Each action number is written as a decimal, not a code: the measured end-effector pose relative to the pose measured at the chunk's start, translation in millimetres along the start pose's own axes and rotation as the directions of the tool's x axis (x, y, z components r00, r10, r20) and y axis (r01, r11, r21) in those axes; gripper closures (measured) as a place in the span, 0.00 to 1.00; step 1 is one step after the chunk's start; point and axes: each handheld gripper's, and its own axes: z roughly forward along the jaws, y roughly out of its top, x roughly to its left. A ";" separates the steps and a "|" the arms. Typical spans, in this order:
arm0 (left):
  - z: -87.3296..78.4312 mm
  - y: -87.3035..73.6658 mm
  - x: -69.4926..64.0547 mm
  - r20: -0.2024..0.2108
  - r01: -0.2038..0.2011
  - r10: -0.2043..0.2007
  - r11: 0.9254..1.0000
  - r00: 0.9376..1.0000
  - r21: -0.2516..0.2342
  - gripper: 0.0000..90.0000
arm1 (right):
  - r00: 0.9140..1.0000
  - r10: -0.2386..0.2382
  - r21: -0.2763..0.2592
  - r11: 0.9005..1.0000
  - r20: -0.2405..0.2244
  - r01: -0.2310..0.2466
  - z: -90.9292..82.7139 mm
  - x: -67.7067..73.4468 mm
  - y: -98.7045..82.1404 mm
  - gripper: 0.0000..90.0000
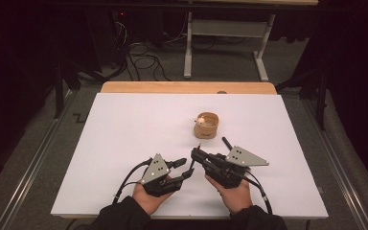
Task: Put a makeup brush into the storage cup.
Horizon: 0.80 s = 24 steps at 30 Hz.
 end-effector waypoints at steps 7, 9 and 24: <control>-0.9 0.1 1.0 0.002 0.001 -0.001 1.000 1.000 0.001 0.66 | 0.998 -0.058 0.038 0.998 0.009 0.057 3.2 5.2 -1.9 0.94; -0.9 0.1 1.2 0.001 0.002 -0.002 1.000 1.000 -0.001 0.66 | 0.997 -0.071 0.054 0.996 0.015 0.070 4.1 7.2 -2.3 0.94; -1.0 -0.2 1.1 0.025 -0.001 0.001 1.000 1.000 0.004 0.78 | 0.993 -0.118 0.094 0.989 0.008 0.117 9.2 14.6 -5.5 0.94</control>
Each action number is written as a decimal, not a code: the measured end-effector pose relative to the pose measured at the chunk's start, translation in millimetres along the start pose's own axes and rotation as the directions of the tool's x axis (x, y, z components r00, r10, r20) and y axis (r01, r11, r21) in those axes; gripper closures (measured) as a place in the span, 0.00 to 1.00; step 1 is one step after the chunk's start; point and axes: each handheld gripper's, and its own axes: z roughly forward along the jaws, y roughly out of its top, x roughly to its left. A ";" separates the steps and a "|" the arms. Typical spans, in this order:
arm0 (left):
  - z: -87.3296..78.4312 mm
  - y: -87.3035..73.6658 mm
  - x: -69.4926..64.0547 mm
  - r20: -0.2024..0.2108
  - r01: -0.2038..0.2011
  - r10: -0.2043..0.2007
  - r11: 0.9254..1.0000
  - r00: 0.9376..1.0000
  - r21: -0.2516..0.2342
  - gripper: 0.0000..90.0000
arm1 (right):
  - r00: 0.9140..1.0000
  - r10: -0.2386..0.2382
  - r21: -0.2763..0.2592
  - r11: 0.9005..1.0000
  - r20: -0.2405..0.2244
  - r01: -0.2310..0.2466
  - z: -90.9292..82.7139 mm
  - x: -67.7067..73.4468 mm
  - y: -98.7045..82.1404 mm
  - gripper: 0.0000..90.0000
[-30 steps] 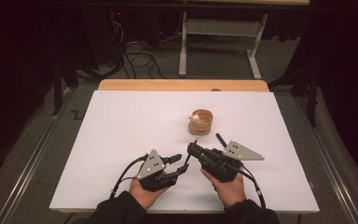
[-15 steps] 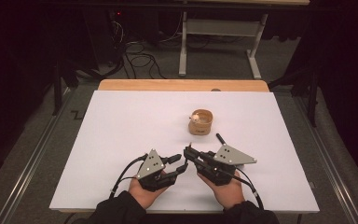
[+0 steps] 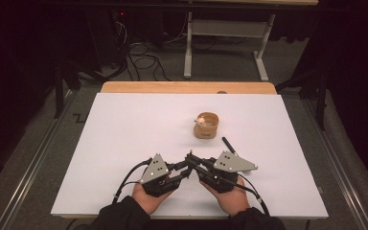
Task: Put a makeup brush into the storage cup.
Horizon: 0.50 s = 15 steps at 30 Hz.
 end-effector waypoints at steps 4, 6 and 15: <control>0.2 -0.1 0.5 -0.002 0.004 -0.004 1.000 1.000 0.005 0.75 | 1.000 -0.008 0.003 1.000 0.011 0.008 -0.2 -0.6 -0.1 0.94; 0.1 -0.1 0.8 -0.002 0.006 -0.006 1.000 1.000 0.005 0.75 | 1.000 -0.009 0.009 1.000 0.021 0.009 -0.5 -1.8 -0.4 0.94; -2.6 0.1 6.0 -0.033 0.013 -0.013 1.000 0.999 0.006 0.69 | 0.997 -0.019 0.007 1.000 0.069 0.018 -5.0 -12.8 -0.1 0.94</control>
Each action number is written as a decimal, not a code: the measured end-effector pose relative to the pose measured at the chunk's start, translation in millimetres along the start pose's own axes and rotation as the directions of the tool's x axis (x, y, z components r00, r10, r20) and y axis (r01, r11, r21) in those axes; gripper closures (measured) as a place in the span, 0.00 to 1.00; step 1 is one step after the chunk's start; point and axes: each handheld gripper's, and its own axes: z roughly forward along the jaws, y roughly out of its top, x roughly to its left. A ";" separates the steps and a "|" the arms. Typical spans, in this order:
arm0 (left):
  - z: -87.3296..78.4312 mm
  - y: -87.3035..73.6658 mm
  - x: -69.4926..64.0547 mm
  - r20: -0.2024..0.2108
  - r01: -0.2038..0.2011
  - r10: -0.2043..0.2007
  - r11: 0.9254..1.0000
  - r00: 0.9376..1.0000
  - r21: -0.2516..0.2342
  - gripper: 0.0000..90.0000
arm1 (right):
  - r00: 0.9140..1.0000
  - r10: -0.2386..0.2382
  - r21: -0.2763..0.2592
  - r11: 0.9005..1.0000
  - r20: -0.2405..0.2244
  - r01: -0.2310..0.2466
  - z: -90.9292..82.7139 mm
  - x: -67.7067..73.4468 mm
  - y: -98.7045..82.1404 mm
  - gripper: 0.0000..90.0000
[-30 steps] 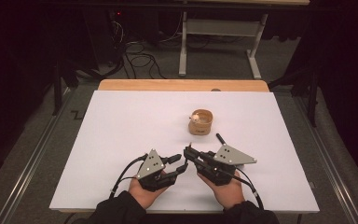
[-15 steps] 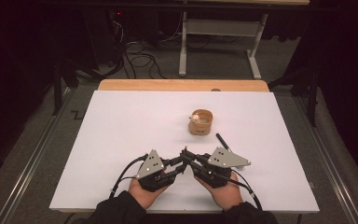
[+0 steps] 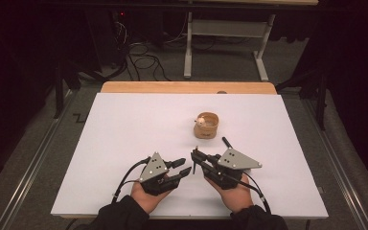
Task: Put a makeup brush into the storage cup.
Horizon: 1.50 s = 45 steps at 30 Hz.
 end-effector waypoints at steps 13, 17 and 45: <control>-16.2 1.6 24.5 -0.085 0.019 -0.019 1.000 0.996 0.002 0.46 | 0.997 0.020 -0.011 1.000 0.081 -0.019 -8.9 -21.5 -0.6 0.94; -25.3 0.9 36.6 -0.113 0.038 -0.038 0.999 0.993 0.000 0.39 | 0.994 0.023 -0.011 1.000 0.103 -0.022 -11.8 -27.3 -0.7 0.94; -69.6 -10.5 68.3 -0.199 0.091 -0.081 0.995 0.977 0.043 0.06 | 0.983 0.054 -0.024 0.998 0.178 -0.051 -24.4 -48.8 -0.8 0.94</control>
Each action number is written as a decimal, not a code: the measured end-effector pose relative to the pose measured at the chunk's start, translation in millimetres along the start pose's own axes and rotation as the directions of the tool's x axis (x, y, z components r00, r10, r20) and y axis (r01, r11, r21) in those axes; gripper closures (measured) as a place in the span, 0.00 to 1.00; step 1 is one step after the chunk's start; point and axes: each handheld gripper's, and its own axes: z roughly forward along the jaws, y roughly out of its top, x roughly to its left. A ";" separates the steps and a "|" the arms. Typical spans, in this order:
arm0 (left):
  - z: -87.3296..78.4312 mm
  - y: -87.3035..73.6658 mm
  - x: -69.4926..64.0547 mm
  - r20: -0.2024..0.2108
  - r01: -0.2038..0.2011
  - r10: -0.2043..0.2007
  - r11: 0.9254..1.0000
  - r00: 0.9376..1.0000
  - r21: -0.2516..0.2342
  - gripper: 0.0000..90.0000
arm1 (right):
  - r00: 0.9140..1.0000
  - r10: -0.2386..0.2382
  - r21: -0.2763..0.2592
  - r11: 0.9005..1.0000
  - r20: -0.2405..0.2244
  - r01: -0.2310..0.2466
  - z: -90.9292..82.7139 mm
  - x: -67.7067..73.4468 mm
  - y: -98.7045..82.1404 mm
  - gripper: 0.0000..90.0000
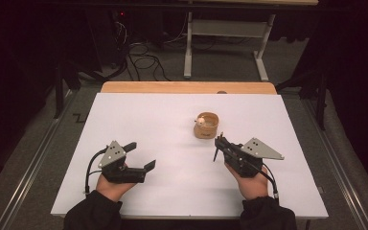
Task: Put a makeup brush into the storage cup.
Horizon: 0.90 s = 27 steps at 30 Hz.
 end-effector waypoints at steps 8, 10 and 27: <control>-9.7 -7.0 9.0 -0.007 0.035 -0.035 0.999 0.999 0.011 0.00 | 1.000 0.015 -0.008 1.000 0.019 -0.015 -3.2 -6.4 1.3 0.93; -9.1 -6.8 7.3 -0.003 0.028 -0.028 1.000 1.000 0.005 0.00 | 1.000 0.016 -0.014 1.000 0.022 -0.015 -4.2 -7.9 1.7 0.94; -3.5 -7.6 -0.4 0.040 -0.012 0.012 1.000 0.999 0.002 0.00 | 0.998 0.041 -0.036 0.999 0.046 -0.040 -7.8 -13.7 12.3 0.94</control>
